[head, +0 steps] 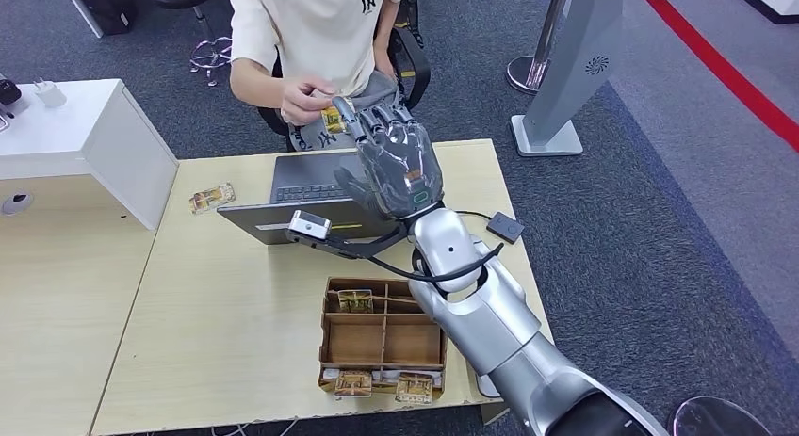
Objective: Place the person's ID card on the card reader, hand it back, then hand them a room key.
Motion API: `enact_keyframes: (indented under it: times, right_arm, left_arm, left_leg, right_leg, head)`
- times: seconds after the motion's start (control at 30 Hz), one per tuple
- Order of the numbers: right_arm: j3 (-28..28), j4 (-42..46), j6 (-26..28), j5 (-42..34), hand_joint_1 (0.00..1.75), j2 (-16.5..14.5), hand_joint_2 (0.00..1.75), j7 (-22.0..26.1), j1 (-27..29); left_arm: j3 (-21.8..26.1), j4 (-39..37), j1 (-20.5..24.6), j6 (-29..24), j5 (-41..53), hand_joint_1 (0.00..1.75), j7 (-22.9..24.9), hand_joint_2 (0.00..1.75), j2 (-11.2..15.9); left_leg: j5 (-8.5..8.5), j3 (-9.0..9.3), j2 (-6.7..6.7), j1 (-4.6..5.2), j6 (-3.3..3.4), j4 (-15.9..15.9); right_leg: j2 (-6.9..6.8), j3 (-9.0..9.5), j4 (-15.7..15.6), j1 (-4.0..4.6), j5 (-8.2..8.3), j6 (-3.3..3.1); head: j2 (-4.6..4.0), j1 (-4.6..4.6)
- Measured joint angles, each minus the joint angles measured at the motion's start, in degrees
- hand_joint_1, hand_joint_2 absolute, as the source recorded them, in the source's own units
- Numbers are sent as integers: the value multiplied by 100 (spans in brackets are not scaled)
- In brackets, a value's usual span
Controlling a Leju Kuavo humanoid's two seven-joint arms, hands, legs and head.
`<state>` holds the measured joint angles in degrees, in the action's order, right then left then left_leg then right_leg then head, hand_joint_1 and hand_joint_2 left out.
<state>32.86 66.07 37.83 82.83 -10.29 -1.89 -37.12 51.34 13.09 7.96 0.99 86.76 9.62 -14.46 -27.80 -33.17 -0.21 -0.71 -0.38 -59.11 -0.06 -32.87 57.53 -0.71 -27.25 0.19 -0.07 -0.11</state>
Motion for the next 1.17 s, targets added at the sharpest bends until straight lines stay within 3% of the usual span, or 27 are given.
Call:
enact_keyframes:
  times: [0.23, 0.4, 0.53, 0.63, 0.73, 0.8, 0.93, 1.1, 1.17]
  right_arm:
    - [-82, 999, 179, -818, 0, 2, 0, 436, 735]
    - [-156, 2047, -169, -3010, 0, 44, 0, 1203, 1496]
    - [-156, 2742, -1248, -5027, 0, 147, 0, 1841, 2001]
    - [-161, 3135, -2486, -6414, 0, 281, 0, 2301, 2358]
    - [-163, 3370, -3756, -7284, 0, 482, 0, 2652, 2687]
    - [-163, 3442, -4329, -7572, 0, 609, 0, 2800, 2862]
    - [-173, 3520, -4712, -7733, 0, 765, 0, 2905, 3070]
    - [-105, 3543, -5835, -7984, 0, 1063, 0, 3155, 3300]
    - [-73, 3542, -5998, -7987, 0, 1151, 0, 3235, 3382]
  left_arm:
    - [1, 0, -91, -88, -151, 0, -59, 0, 1]
    - [6, 0, -197, -206, -344, 0, -175, 0, 4]
    - [34, 0, -259, -246, -469, 0, -236, 0, 11]
    - [59, 0, -279, -268, -539, 0, -275, 0, 15]
    - [79, 0, -283, -275, -566, 0, -308, 0, 32]
    - [106, 0, -282, -274, -578, 0, -314, 0, 46]
    - [146, 0, -282, -274, -593, 0, -316, 0, 64]
    - [149, 0, -282, -256, -594, 0, -346, 0, 93]
    - [149, 0, -281, -244, -593, 0, -355, 0, 107]
  left_leg:
    - [-3, -1, 0, 0, 1, 0]
    - [-8, -3, 0, 0, 0, 1]
    - [-9, -3, 0, 0, 0, 1]
    - [-9, -4, -1, 0, 0, 1]
    - [-9, -4, -1, 0, 0, 1]
    - [-9, -4, -1, 0, 1, 1]
    - [-9, -4, 0, 0, 1, 1]
    - [-9, -4, -1, 0, 1, 1]
    - [-9, -4, -1, 0, 1, 1]
  right_leg:
    - [0, -4, -1, 0, -3, 1]
    - [0, -5, -2, 0, -7, 3]
    - [0, -7, -2, 0, -8, 2]
    - [-2, -7, -3, 0, -8, 1]
    - [-2, -6, -3, 0, -8, 1]
    - [-1, -6, -3, 0, -8, 1]
    - [-1, -6, -3, 0, -8, 1]
    - [-2, -4, -3, 0, -8, 1]
    - [-1, -4, -3, 0, -8, 1]
  head:
    - [0, -1]
    - [0, 0]
    - [0, -1]
    - [0, -1]
    - [0, -1]
    - [0, -1]
    - [0, -1]
    - [0, 0]
    - [0, -1]
